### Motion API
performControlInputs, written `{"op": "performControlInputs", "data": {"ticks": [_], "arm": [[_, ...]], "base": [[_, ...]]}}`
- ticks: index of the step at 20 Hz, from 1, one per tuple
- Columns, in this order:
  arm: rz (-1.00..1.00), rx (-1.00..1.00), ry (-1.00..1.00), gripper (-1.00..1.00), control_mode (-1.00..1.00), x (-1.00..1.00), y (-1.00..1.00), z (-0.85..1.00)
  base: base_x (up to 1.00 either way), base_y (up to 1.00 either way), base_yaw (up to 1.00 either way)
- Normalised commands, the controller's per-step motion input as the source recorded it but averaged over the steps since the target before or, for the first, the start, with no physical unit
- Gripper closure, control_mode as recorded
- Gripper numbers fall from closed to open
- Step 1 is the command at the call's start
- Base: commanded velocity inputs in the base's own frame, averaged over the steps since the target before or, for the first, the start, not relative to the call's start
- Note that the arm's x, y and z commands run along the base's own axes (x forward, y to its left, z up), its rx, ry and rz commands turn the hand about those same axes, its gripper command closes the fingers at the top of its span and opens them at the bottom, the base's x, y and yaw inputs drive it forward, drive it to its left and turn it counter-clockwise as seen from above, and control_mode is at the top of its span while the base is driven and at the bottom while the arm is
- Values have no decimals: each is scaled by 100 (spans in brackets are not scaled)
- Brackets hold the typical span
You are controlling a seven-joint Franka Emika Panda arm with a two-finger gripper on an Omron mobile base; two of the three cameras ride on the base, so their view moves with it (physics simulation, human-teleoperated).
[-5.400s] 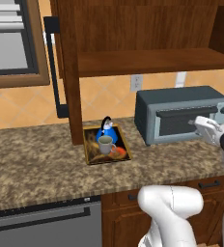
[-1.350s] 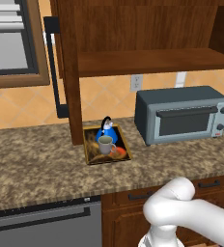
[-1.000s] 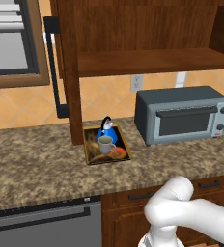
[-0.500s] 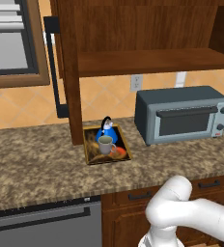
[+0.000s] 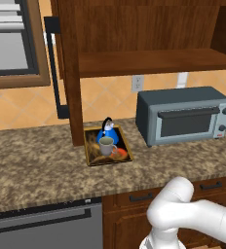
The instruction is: Pick the kettle from the counter and place it on the tray. Then pick the mug from the cabinet and place it on the tray. Then close the cabinet doors.
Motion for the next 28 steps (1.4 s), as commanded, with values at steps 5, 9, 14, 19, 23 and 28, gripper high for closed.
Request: {"op": "performControlInputs", "data": {"ticks": [5,9,14,19,23,28], "arm": [[0,-1,26,100,-100,23,-14,0],[0,0,11,100,-100,32,-9,1],[1,0,-7,100,-100,6,7,0],[5,0,-36,100,-100,-26,35,28],[2,-2,-33,100,-100,-38,57,57],[0,-13,-9,100,-100,-29,88,29]], "base": [[0,0,0],[0,0,0],[0,0,0],[0,0,0],[0,0,0],[0,0,0]]}}
